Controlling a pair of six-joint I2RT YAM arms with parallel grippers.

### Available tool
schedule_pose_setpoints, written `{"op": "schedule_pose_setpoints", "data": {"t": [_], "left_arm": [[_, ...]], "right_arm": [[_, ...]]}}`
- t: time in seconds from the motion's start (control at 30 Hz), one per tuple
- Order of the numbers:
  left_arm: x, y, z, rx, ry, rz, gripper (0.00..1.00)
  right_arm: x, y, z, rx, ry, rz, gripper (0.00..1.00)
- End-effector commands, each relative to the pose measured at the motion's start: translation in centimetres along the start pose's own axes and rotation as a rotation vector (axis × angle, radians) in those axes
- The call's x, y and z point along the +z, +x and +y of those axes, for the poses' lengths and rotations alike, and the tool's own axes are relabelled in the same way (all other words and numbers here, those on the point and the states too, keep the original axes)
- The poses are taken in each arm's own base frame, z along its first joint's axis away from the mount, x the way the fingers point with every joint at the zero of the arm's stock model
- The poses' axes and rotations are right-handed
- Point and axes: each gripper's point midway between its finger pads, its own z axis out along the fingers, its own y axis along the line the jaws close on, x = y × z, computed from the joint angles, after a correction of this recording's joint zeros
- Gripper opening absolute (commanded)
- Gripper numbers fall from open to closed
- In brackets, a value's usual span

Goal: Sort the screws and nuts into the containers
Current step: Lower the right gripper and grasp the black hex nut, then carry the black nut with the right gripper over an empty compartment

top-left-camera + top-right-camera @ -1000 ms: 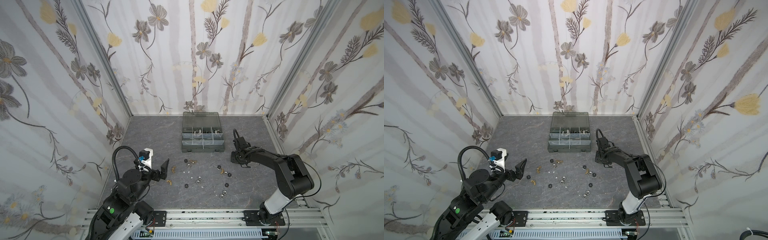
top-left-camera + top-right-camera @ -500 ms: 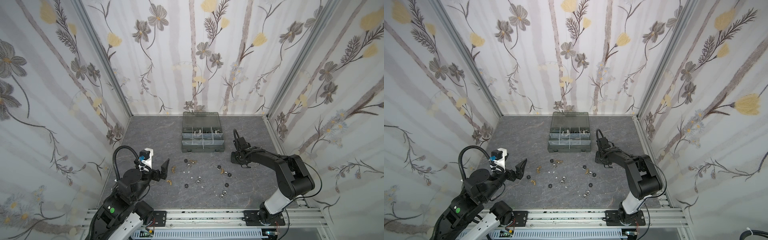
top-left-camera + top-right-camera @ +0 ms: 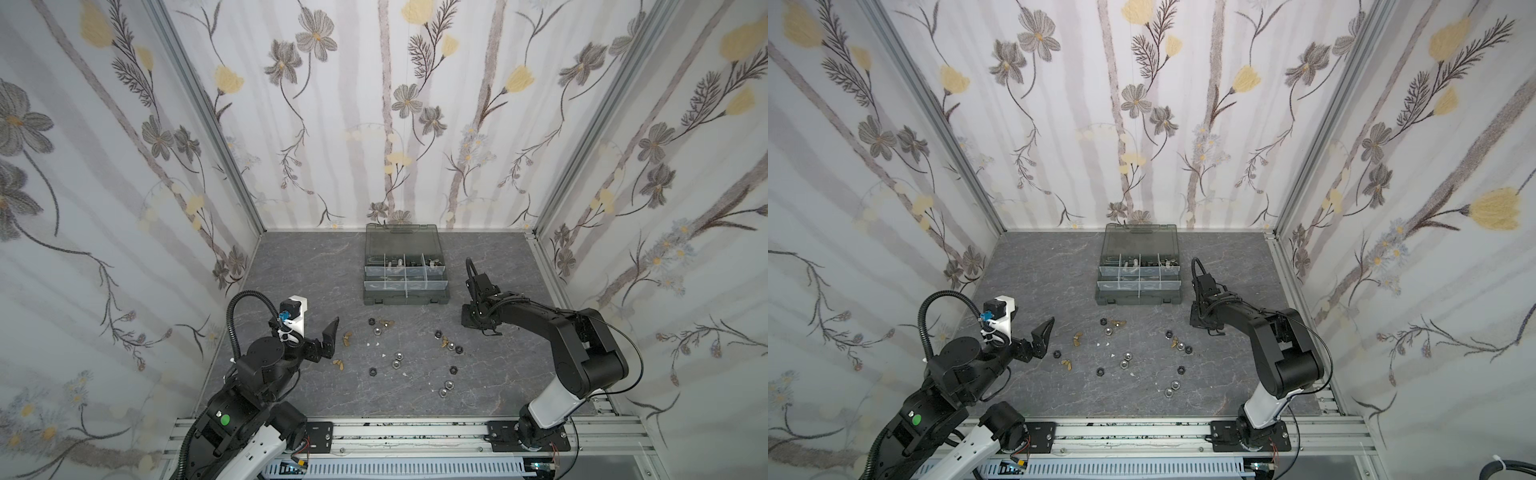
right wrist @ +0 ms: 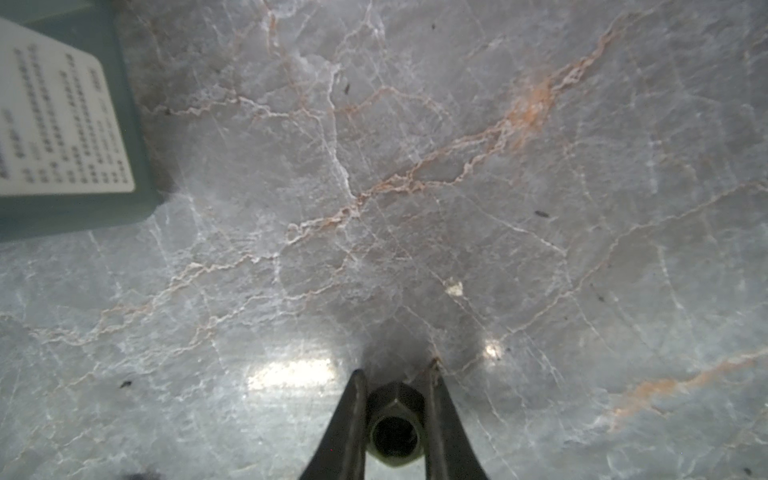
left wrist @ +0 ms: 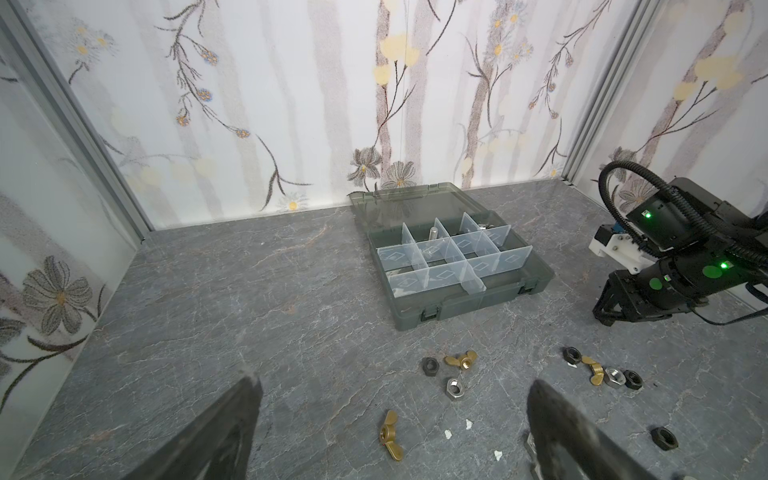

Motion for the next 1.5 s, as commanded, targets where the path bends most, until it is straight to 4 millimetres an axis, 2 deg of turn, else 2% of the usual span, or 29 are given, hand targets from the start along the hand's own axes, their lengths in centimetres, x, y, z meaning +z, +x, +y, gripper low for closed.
{"op": "schedule_pose_setpoints", "data": {"t": [0.0,0.17,0.37,0.67,0.8,0.9,1.23,1.47], "left_arm": [[0.0,-0.9,0.0,-0.010,-0.003,-0.029,1.00],[0.1,-0.9,0.0,-0.011,-0.002,-0.025,1.00],[0.1,-0.8,0.0,-0.011,-0.003,-0.024,1.00],[0.1,-0.9,0.0,-0.011,-0.004,-0.027,1.00],[0.0,-0.9,0.0,-0.011,-0.004,-0.029,1.00],[-0.1,-0.9,0.1,-0.012,-0.003,-0.032,1.00],[-0.1,-0.9,0.1,-0.013,-0.005,-0.033,1.00],[-0.1,-0.9,0.2,-0.013,-0.008,-0.034,1.00]], "right_arm": [[0.1,0.4,0.3,-0.009,-0.005,0.031,0.08],[-0.6,-0.7,0.7,-0.009,-0.009,0.006,0.08],[-2.4,-3.1,1.6,-0.020,-0.015,-0.047,0.08],[-5.7,-9.0,4.9,-0.080,-0.052,-0.174,0.08],[-6.2,-11.7,6.3,-0.107,-0.062,-0.218,0.08],[-6.0,-13.0,7.4,-0.122,-0.079,-0.228,0.08],[-4.5,-14.6,11.9,-0.195,-0.144,-0.229,0.08],[-2.9,-16.4,13.6,-0.216,-0.156,-0.237,0.09]]}}
